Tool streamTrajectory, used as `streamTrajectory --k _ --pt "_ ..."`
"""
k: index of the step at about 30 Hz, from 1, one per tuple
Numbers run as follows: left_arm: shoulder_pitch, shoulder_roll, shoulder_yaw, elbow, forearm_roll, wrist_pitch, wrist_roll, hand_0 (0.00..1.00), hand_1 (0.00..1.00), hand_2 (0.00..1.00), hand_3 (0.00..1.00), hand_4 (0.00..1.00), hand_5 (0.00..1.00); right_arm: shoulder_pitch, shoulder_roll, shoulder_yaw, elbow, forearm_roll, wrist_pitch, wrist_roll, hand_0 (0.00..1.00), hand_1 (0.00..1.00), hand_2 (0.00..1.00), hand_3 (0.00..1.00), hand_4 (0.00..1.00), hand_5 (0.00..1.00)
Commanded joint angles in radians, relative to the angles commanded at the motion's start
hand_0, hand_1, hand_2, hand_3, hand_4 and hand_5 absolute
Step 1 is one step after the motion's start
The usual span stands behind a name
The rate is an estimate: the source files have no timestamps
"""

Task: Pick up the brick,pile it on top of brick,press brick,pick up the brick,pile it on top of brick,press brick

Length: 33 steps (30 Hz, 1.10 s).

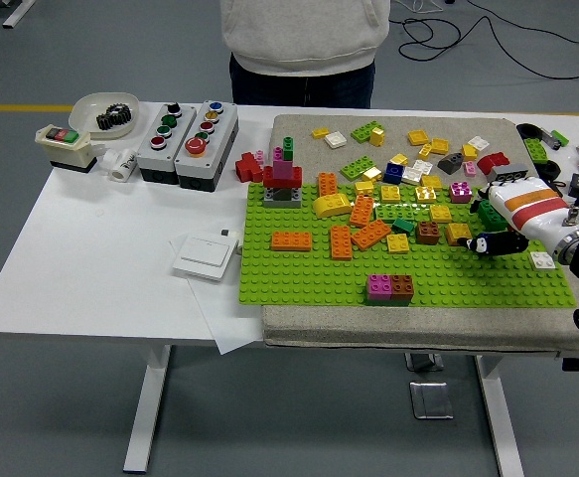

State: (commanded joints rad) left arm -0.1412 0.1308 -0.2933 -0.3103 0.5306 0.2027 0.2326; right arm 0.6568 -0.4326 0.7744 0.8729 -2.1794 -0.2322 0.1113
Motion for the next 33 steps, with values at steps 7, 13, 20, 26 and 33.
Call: streamTrajectory --k 7,13,20,26,33 --pt "-0.002 0.001 0.001 -0.002 0.004 -0.002 0.000 0.714 0.725 0.764 0.617 0.729 0.686 0.013 0.015 -0.012 -0.036 -0.042 -0.004 -0.003 0.508 0.549 0.623 0.604 0.895 0.569" --pt "-0.003 0.001 0.006 -0.001 -0.010 0.001 -0.005 0.715 0.725 0.764 0.616 0.731 0.689 0.014 0.011 -0.008 -0.029 -0.052 -0.006 0.000 0.453 0.387 0.449 0.610 0.896 0.534" --pt "-0.007 0.000 0.010 -0.001 -0.012 0.001 -0.005 0.713 0.725 0.764 0.615 0.729 0.688 0.012 0.005 0.005 -0.015 -0.074 -0.013 -0.002 0.343 0.195 0.231 0.617 0.862 0.516" --pt "-0.009 0.000 0.015 0.000 -0.022 0.003 -0.010 0.713 0.725 0.764 0.616 0.728 0.687 -0.006 -0.036 0.020 0.038 -0.090 0.046 0.008 0.328 0.167 0.221 0.624 0.867 0.492" --pt "-0.011 -0.001 0.015 0.000 -0.022 0.002 -0.010 0.713 0.725 0.764 0.616 0.728 0.686 -0.009 -0.051 0.013 0.040 -0.090 0.072 0.022 0.313 0.159 0.217 0.613 0.843 0.463"
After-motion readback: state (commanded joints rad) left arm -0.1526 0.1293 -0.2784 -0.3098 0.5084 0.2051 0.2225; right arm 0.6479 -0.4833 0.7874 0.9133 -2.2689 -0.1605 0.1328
